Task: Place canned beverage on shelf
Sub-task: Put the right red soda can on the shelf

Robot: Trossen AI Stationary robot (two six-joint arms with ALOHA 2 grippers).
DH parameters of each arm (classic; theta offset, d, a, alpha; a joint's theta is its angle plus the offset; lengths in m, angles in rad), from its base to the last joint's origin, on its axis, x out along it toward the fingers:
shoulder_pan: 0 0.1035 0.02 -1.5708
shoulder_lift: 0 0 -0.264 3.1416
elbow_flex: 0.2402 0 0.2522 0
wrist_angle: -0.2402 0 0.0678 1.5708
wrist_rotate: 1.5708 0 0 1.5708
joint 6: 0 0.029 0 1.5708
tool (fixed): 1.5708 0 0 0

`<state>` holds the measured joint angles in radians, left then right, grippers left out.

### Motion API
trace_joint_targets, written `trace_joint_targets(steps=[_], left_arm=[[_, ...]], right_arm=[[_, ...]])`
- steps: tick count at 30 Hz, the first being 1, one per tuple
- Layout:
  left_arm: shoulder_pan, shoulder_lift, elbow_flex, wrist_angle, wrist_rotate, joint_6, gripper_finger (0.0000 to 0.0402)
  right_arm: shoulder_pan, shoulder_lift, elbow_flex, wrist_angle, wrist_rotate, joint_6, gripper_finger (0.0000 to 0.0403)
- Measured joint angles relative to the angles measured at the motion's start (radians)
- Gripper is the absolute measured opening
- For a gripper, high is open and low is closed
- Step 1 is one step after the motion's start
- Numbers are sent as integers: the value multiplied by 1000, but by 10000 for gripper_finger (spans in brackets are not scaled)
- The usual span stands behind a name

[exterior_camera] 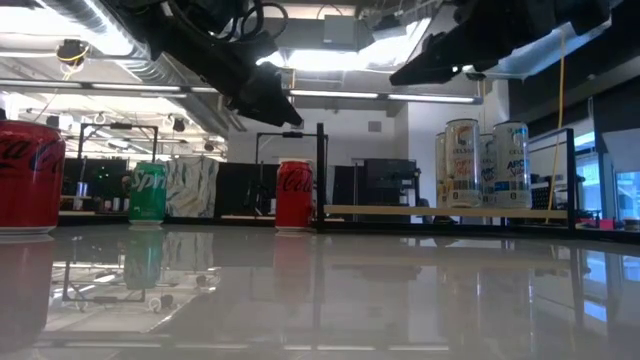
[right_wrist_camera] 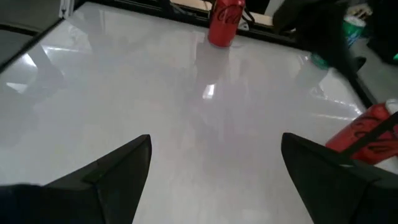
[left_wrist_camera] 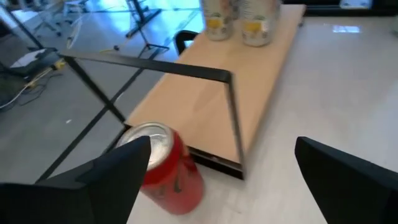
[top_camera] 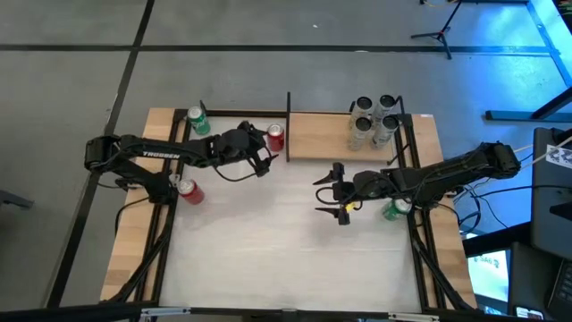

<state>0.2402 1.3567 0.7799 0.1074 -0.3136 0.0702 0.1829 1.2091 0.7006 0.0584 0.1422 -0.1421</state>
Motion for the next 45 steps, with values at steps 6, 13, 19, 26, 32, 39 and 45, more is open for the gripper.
trace_joint_targets(steps=[6,13,19,26,32,39,45], left_arm=[[61,8,8,2,5,11,391],[231,13,38,14,292,-17,390],[290,13,40,14,399,-26,390],[298,13,40,-13,433,-42,390],[294,13,40,-60,433,-90,390],[318,18,40,20,429,-34,390],[359,58,40,124,521,-8,390]], right_arm=[[0,0,1,-39,27,-23,353],[0,0,1,-54,75,-97,353],[-2,0,1,-40,111,-132,353],[-2,0,1,-41,111,-154,353],[0,0,1,-36,112,-154,353],[0,0,1,1,112,-154,353],[0,0,1,4,112,-154,353]])
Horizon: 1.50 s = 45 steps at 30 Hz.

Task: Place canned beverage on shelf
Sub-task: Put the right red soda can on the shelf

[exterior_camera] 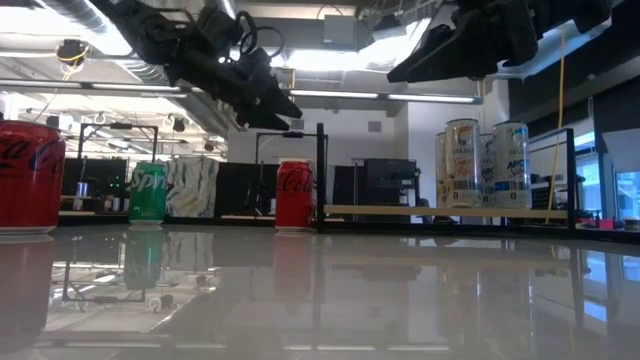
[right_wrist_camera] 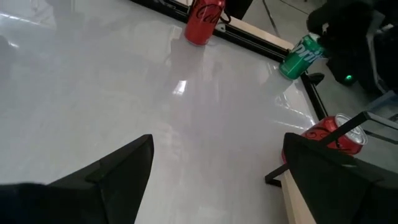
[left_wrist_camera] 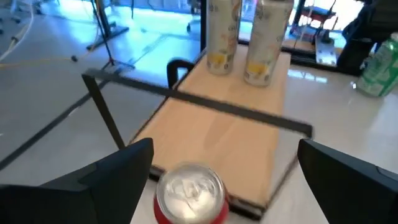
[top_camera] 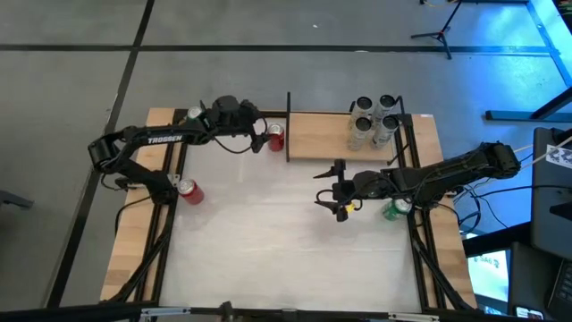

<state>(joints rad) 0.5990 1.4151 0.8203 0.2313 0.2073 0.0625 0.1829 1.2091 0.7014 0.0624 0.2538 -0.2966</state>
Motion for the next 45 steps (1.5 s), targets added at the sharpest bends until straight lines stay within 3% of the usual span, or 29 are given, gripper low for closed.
trace_joint_targets(steps=[7,12,17,33,37,43,45], left_arm=[[56,147,82,-74,124,33,390],[76,189,113,-86,100,108,390],[88,222,118,-57,186,144,390],[88,324,118,-65,132,180,388],[85,328,117,-66,120,176,361],[85,325,117,-65,95,169,282],[85,320,117,-69,84,152,276]], right_arm=[[0,0,0,-13,-2,6,353],[0,0,0,-38,-3,23,353],[0,0,0,-46,-3,35,353],[0,0,0,-46,-4,38,353],[0,0,0,-46,-4,38,353],[0,0,0,-46,-4,38,353],[0,0,0,-46,-4,38,353]])
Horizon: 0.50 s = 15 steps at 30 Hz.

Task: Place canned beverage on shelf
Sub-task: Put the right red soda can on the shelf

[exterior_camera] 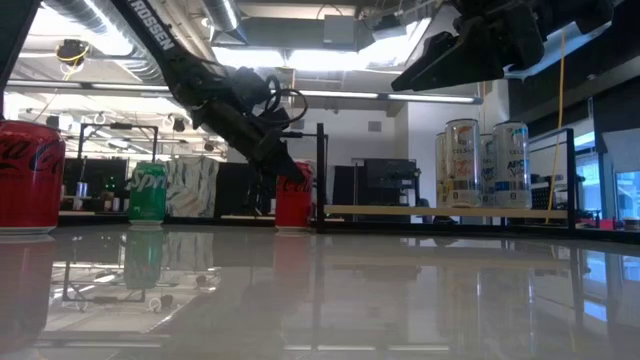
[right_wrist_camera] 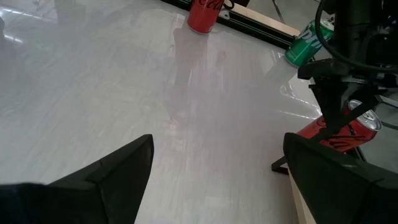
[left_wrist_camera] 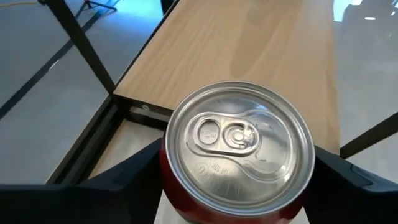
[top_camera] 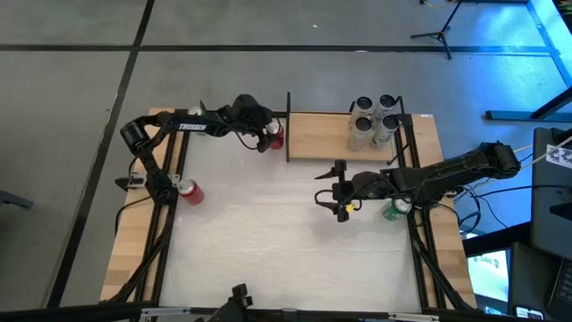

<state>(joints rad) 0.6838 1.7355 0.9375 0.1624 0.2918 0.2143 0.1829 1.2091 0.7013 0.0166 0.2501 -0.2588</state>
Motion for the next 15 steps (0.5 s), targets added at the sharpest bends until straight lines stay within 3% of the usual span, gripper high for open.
trace_joint_targets(steps=[6,15], left_arm=[[-9,-91,-3,-104,-107,-20,276],[-65,-355,-2,-288,-201,-54,285]], right_arm=[[0,0,0,0,0,0,353],[0,0,0,17,0,0,353]])
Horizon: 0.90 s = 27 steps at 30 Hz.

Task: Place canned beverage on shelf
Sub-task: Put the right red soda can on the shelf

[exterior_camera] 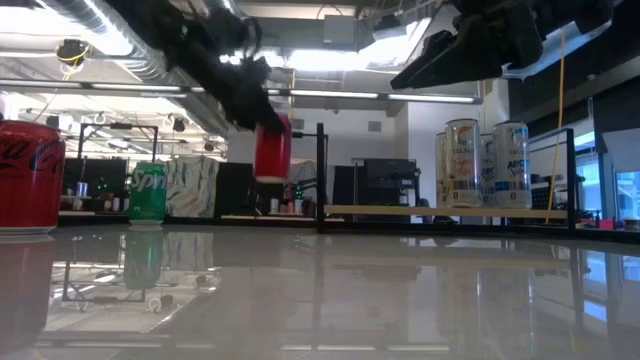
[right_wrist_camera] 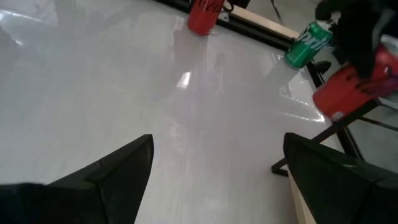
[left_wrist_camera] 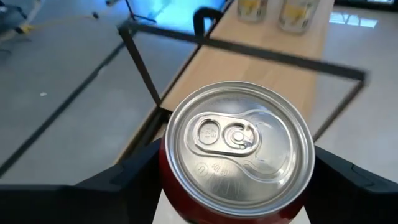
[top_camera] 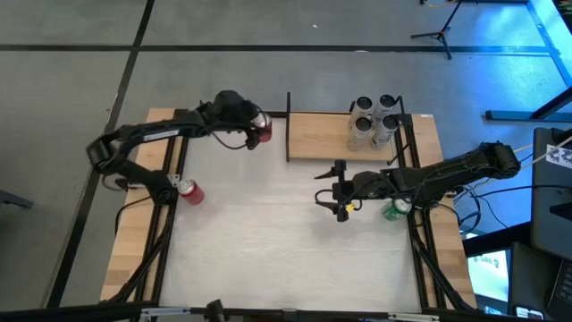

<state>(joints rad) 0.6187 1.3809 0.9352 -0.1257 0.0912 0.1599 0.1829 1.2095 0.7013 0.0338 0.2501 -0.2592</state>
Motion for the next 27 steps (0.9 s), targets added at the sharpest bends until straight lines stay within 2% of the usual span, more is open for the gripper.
trace_joint_targets(steps=[8,12,17,22,27], left_arm=[[-71,-154,1,-37,-44,-82,287],[-99,-152,1,-43,-50,-121,287],[-145,-149,5,9,-53,-161,288],[-197,-141,88,-21,-48,-181,288],[-251,-119,172,-54,-48,-184,289]], right_arm=[[0,-23,0,60,10,-7,353],[24,-101,0,54,10,1,353],[107,-243,-3,8,21,4,353],[155,-346,-25,-23,30,-7,353],[158,-389,-46,-54,31,-2,353]])
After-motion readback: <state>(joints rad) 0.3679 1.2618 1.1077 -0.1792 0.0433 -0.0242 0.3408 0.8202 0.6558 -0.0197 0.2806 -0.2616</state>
